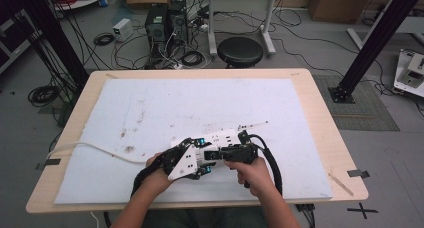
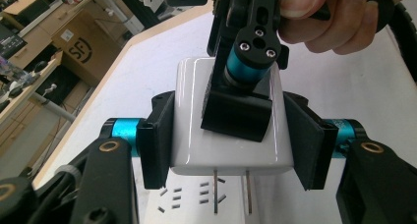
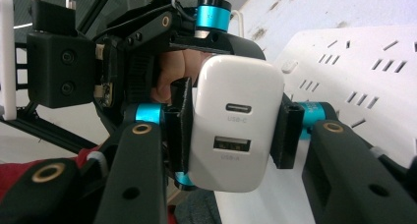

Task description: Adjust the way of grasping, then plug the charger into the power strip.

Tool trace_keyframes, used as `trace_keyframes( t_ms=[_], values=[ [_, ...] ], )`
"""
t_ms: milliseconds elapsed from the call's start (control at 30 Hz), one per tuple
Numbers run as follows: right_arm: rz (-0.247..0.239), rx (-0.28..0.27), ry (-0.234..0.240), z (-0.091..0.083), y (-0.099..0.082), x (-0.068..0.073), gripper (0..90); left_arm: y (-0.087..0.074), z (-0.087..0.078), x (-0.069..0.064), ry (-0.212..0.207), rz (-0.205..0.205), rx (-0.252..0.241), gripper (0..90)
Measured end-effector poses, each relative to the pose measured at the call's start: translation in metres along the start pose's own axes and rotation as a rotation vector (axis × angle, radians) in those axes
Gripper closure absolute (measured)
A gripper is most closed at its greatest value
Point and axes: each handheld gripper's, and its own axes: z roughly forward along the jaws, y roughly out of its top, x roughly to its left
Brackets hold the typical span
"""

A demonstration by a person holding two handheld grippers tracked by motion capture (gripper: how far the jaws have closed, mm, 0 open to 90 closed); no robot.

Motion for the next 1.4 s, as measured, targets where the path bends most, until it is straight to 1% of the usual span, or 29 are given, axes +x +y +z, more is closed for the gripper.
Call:
trace_keyframes(
  t_ms=[100, 133, 167, 200, 267, 300, 333, 400, 433, 467, 500, 600, 667, 700, 767, 800, 833, 867, 933, 967, 1033, 1067, 1100, 1133, 1167, 1300, 1333, 1367, 1400],
  values=[
    [-0.010, -0.010, -0.005, 0.000, 0.000, 0.001, 62.5, 0.000, 0.001, 0.004, -0.022, -0.040, 0.003, 41.0],
    [-0.015, -0.005, -0.011, -0.001, 0.001, 0.002, 62.8, 0.000, 0.000, 0.004, -0.016, -0.058, 0.002, 39.3],
    [-0.019, -0.010, -0.023, -0.003, 0.001, 0.003, 62.9, 0.001, -0.001, 0.005, -0.008, -0.080, 0.006, 33.8],
    [-0.023, -0.018, -0.031, -0.005, 0.002, 0.003, 63.0, 0.001, -0.003, 0.006, 0.005, -0.092, 0.013, 28.8],
    [-0.029, -0.025, -0.048, -0.012, 0.003, 0.003, 63.1, 0.002, -0.009, 0.009, 0.031, -0.107, 0.030, 23.2],
    [-0.034, -0.030, -0.064, -0.015, 0.003, 0.004, 63.1, 0.002, -0.012, 0.011, 0.040, -0.122, 0.034, 19.8],
    [-0.042, -0.025, -0.074, -0.018, 0.004, 0.005, 63.1, 0.002, -0.017, 0.014, 0.052, -0.137, 0.036, 19.3],
    [-0.075, -0.024, -0.103, -0.023, 0.006, 0.008, 63.1, 0.001, -0.026, 0.021, 0.077, -0.171, 0.038, 18.6],
    [-0.075, -0.024, -0.103, -0.023, 0.006, 0.008, 63.1, 0.001, -0.026, 0.021, 0.077, -0.171, 0.038, 17.5],
    [-0.095, -0.024, -0.114, -0.025, 0.007, 0.010, 63.1, -0.002, -0.039, 0.032, 0.097, -0.227, 0.045, 17.5],
    [-0.138, -0.039, -0.143, -0.030, 0.011, 0.014, 63.1, -0.004, -0.044, 0.037, 0.108, -0.243, 0.052, 16.5],
    [-0.182, -0.040, -0.188, -0.034, 0.016, 0.019, 63.1, -0.010, -0.060, 0.049, 0.152, -0.281, 0.067, 14.9],
    [-0.221, -0.040, -0.218, -0.036, 0.018, 0.020, 63.1, -0.016, -0.070, 0.055, 0.177, -0.306, 0.065, 14.8],
    [-0.229, -0.041, -0.234, -0.037, 0.019, 0.021, 63.1, -0.018, -0.075, 0.058, 0.189, -0.322, 0.065, 14.9],
    [-0.268, -0.043, -0.263, -0.038, 0.021, 0.022, 63.1, -0.023, -0.081, 0.063, 0.202, -0.335, 0.070, 14.9],
    [-0.287, -0.031, -0.281, -0.038, 0.023, 0.022, 63.1, -0.025, -0.084, 0.065, 0.209, -0.340, 0.078, 14.9],
    [-0.303, -0.025, -0.306, -0.037, 0.024, 0.023, 63.2, -0.027, -0.085, 0.066, 0.213, -0.341, 0.082, 14.9],
    [-0.334, -0.021, -0.335, -0.037, 0.025, 0.023, 63.2, -0.028, -0.087, 0.067, 0.216, -0.348, 0.079, 14.9],
    [-0.380, -0.011, -0.374, -0.035, 0.028, 0.023, 63.1, -0.030, -0.089, 0.069, 0.221, -0.354, 0.083, 14.9],
    [-0.405, -0.009, -0.390, -0.035, 0.030, 0.023, 63.1, -0.031, -0.089, 0.069, 0.224, -0.366, 0.075, 14.9],
    [-0.450, 0.001, -0.409, -0.033, 0.034, 0.023, 63.2, -0.033, -0.090, 0.070, 0.222, -0.363, 0.083, 14.9],
    [-0.481, 0.014, -0.419, -0.032, 0.036, 0.023, 63.1, -0.034, -0.090, 0.070, 0.219, -0.364, 0.085, 14.9],
    [-0.532, 0.025, -0.418, -0.030, 0.038, 0.023, 63.1, -0.035, -0.090, 0.069, 0.219, -0.366, 0.082, 14.9],
    [-0.577, 0.040, -0.437, -0.029, 0.039, 0.024, 63.0, -0.036, -0.091, 0.070, 0.216, -0.359, 0.091, 14.9],
    [-0.608, 0.064, -0.448, -0.027, 0.041, 0.025, 63.1, -0.038, -0.091, 0.069, 0.212, -0.356, 0.093, 14.9],
    [-0.675, 0.146, -0.491, -0.021, 0.049, 0.027, 63.1, -0.042, -0.094, 0.068, 0.204, -0.356, 0.099, 14.9],
    [-0.693, 0.169, -0.509, -0.019, 0.050, 0.027, 63.1, -0.043, -0.095, 0.068, 0.205, -0.355, 0.102, 14.9],
    [-0.693, 0.169, -0.509, -0.019, 0.050, 0.027, 63.1, -0.043, -0.095, 0.068, 0.205, -0.355, 0.102, 14.9],
    [-0.711, 0.195, -0.520, -0.018, 0.052, 0.027, 63.1, -0.045, -0.097, 0.067, 0.204, -0.359, 0.101, 14.9]
  ],
)
